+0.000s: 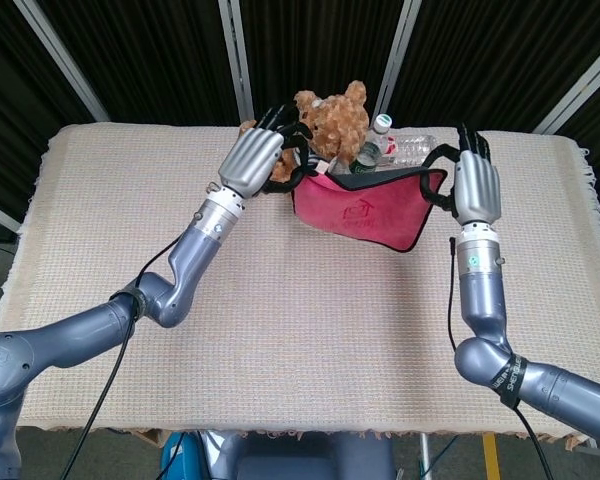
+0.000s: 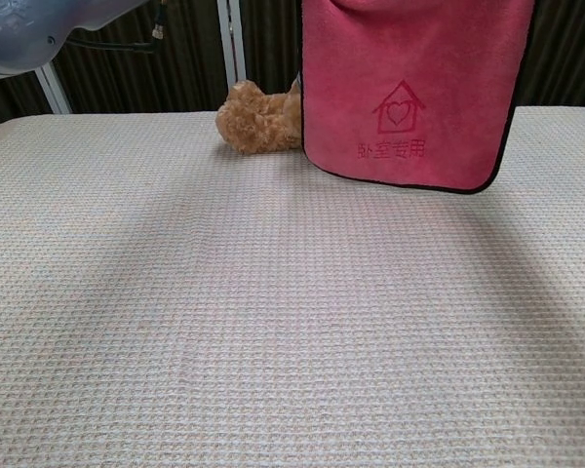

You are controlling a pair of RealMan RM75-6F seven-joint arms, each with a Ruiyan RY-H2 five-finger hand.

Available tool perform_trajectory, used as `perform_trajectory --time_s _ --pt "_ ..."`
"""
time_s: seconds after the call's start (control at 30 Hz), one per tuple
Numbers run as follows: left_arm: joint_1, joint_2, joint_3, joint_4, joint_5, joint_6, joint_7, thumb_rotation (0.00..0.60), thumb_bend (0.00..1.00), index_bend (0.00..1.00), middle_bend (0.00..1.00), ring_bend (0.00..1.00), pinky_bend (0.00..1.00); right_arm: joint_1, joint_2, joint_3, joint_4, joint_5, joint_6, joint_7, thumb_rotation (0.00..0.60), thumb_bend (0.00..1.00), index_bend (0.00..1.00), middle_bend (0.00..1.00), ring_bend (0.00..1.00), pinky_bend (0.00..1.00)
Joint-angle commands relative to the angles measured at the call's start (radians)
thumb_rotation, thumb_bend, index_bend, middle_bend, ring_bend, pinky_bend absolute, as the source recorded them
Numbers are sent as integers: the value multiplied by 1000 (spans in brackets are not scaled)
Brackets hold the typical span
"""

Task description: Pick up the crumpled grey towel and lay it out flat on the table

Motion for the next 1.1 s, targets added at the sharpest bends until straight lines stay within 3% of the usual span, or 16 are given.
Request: perform_trajectory --time_s 0.03,0.2,0.33,0.8,1.1 --pt "-18 -25 -18 48 -11 -14 -10 600 507 632 297 2 26 26 -11 10 33 16 -15 -13 600 523 675 105 0 0" --pt "-13 -44 -13 74 -4 -12 -23 600 507 633 297 2 26 33 -17 2 47 21 -23 -11 600 523 675 105 0 0" --pt "31 -35 11 1 10 3 -55 600 507 633 296 2 26 -11 -9 -46 1 -8 -5 3 600 524 675 105 0 0" --pt "272 28 188 -407 86 177 9 600 507 635 300 2 26 -193 -30 -303 -200 -219 96 35 600 523 675 105 0 0" --pt "408 66 307 -580 150 247 38 600 507 637 300 2 26 -298 -63 -454 -257 -386 164 52 600 523 675 105 0 0"
